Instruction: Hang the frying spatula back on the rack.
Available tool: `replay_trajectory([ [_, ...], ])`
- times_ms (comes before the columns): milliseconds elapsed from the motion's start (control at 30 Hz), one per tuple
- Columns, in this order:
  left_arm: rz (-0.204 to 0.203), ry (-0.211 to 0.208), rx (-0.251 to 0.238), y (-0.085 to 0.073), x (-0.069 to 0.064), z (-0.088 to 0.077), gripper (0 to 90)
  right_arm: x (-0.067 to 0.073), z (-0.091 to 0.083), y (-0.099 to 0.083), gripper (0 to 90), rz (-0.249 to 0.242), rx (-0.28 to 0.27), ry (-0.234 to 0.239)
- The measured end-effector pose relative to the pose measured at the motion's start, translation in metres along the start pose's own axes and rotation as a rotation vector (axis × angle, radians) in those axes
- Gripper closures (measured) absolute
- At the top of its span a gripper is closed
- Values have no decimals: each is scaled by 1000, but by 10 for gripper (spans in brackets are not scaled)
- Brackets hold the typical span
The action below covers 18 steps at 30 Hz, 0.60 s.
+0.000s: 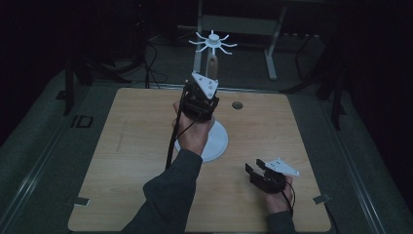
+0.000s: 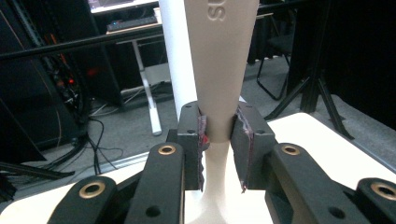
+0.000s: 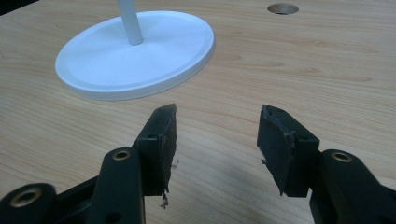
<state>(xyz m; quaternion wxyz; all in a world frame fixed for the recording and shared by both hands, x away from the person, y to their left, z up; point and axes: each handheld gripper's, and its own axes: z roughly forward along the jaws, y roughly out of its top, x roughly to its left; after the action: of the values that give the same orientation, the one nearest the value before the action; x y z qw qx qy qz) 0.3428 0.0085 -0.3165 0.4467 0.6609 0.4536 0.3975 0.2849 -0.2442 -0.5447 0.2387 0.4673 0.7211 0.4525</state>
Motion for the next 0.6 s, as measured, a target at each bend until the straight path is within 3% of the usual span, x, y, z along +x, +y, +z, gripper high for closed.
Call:
replay_trajectory([
  [267,25,39,5,1,-1,1,741,0,0,0,468,-1,0,1],
  [600,63,124,4,2,-7,5,738,0,0,0,466,1,-1,4],
])
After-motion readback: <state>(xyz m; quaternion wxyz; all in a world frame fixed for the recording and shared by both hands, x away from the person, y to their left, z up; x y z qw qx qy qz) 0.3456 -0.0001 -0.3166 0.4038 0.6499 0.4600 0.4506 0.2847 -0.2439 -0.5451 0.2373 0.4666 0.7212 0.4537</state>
